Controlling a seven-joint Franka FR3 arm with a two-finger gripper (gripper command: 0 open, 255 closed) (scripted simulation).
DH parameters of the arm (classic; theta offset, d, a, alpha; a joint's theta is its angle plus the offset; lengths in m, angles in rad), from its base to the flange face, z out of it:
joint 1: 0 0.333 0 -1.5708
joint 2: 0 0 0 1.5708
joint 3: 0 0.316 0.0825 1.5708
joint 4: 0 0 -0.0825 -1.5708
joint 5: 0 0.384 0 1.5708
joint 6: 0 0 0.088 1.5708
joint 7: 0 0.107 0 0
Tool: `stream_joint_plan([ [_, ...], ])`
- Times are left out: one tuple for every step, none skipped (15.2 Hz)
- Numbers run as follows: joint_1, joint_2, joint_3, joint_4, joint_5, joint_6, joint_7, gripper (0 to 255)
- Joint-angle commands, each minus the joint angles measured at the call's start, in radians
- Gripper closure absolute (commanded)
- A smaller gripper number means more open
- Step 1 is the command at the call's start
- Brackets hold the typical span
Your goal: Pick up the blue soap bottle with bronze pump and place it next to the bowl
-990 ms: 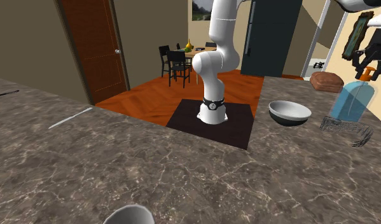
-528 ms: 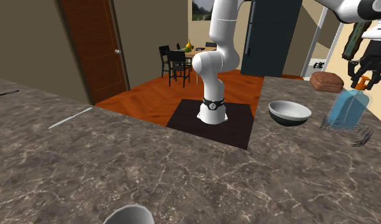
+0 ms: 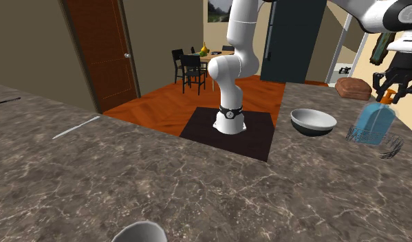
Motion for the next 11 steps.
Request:
stream_joint_plan([
  [0.000, 0.000, 0.000, 0.000, 0.000, 0.001, 0.000, 255],
  [0.000, 0.000, 0.000, 0.000, 0.000, 0.001, 0.000, 255],
  [0.000, 0.000, 0.000, 0.000, 0.000, 0.001, 0.000, 255],
  [0.000, 0.000, 0.000, 0.000, 0.000, 0.001, 0.000, 0],
  [0.000, 0.000, 0.000, 0.000, 0.000, 0.001, 0.000, 0],
  [0.000, 0.000, 0.000, 0.000, 0.000, 0.001, 0.000, 0],
  [0.000, 0.000, 0.000, 0.000, 0.000, 0.001, 0.000, 0],
  [0.000, 0.000, 0.000, 0.000, 0.000, 0.001, 0.000, 0],
  [0.000, 0.000, 0.000, 0.000, 0.000, 0.001, 0.000, 0],
  [-0.003, -0.014, 0.004, 0.021, 0.013, -0.029, -0.009, 0],
  [-0.007, -0.026, 0.007, 0.043, 0.024, -0.059, -0.016, 0],
])
